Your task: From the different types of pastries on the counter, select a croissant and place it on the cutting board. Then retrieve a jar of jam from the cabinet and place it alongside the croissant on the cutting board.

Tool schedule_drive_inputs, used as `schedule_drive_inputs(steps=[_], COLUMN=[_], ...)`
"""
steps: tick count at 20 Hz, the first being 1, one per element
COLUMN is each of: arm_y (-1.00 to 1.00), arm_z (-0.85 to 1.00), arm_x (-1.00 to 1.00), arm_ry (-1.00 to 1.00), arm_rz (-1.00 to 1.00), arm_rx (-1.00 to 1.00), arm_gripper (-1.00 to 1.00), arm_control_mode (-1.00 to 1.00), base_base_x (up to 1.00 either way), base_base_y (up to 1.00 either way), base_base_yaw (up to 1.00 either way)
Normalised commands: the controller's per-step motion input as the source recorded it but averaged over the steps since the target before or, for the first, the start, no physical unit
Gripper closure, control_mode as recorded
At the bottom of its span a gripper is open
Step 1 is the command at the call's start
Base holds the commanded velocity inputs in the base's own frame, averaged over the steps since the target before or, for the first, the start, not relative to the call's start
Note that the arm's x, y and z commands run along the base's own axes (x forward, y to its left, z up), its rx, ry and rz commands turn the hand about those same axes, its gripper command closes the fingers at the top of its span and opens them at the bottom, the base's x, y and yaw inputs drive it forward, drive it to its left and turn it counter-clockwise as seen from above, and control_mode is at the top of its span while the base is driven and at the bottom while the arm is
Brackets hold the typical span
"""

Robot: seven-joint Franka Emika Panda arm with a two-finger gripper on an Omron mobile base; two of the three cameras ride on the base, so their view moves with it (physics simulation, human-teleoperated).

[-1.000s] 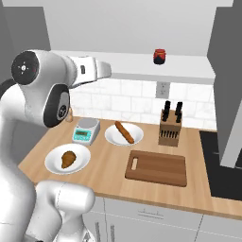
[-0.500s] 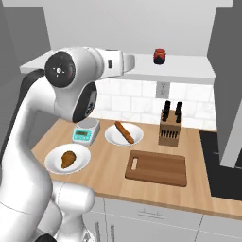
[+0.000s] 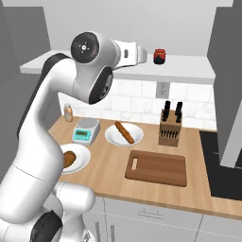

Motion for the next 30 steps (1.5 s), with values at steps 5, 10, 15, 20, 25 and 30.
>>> schedule_drive_inputs(steps=[5,10,15,20,25,30], arm_y=[-0.54,0.01,0.13,-0.35,0.0,0.0], arm_z=[0.0,-0.05,-0.04,-0.02,-0.25,-0.29], arm_x=[0.02,0.36,0.31,0.27,0.01,0.08], arm_ry=[0.0,0.11,0.08,0.0,0.06,0.09], arm_rz=[-0.02,-0.03,-0.01,0.0,0.0,0.0], arm_rx=[0.02,0.0,0.02,0.04,0.0,0.03], arm_gripper=[-1.0,-1.0,-1.0,-1.0,-1.0,-1.0], arm_control_mode=[-1.0,-1.0,-1.0,-1.0,-1.0,-1.0], base_base_x=[0.0,0.0,0.0,0.0,0.0,0.0], base_base_y=[0.0,0.0,0.0,0.0,0.0,0.0], base_base_yaw=[0.0,0.0,0.0,0.0,0.0,0.0])
